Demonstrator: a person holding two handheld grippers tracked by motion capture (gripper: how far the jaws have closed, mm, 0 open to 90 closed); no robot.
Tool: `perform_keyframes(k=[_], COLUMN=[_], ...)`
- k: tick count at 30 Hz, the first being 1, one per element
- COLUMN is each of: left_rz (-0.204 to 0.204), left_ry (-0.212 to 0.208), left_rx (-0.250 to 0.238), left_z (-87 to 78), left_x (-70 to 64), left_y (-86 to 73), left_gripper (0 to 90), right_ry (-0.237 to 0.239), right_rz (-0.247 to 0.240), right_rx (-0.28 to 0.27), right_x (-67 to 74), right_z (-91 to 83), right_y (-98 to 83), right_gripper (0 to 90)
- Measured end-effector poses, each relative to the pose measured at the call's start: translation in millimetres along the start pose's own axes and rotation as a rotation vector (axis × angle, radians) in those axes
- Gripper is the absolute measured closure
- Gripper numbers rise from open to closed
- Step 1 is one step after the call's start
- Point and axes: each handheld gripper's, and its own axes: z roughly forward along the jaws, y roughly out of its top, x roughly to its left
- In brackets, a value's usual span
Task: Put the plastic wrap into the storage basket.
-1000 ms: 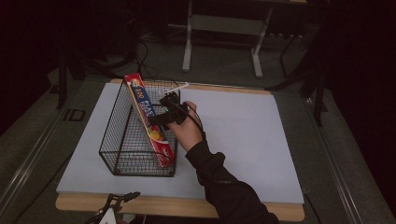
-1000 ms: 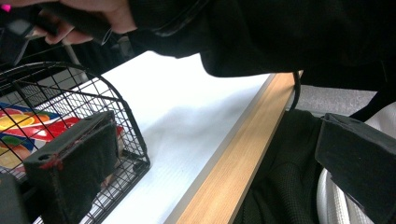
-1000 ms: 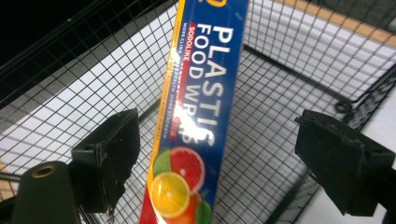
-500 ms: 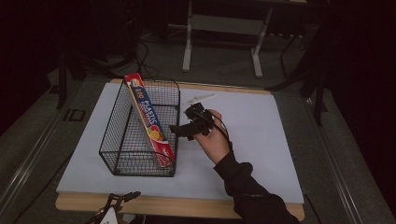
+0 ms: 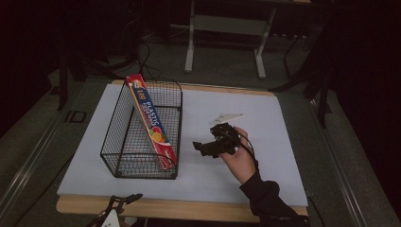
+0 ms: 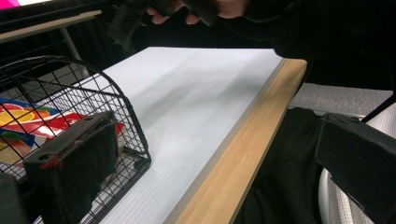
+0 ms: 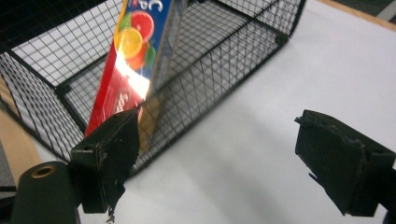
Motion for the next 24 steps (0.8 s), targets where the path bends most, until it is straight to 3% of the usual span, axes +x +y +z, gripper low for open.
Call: perform_keyframes(k=[1,5,9,15,24], left_rz=[0.0,0.0,0.006,0.006,0.003], left_ry=[-0.001,-0.001,0.0,0.001,0.001], left_rx=[0.0,0.004,0.004,0.005,0.006], left_z=[0.0,0.0,0.1,0.3,0.8], left_x=[0.0,0.1,-0.2,-0.4,0.1], left_y=[0.0,0.1,0.1,0.2,-0.1], left_gripper=[0.1,0.1,0.1,0.1,0.1], right_ry=[0.01,0.003,-0.041,-0.047,-0.083], right_rz=[-0.003,-0.002,0.012,0.022,0.026], right_rx=[-0.003,0.008,0.022,0.024,0.045], right_x=[-2.8,-6.4,-14.6,-23.6,-29.2], right_z=[-4.4,-9.5,-19.4,-29.9,-39.5], right_y=[-10.6,-24.8,-46.6,-73.7,-100.5], right_gripper=[13.8,13.5,13.3,13.4,13.8])
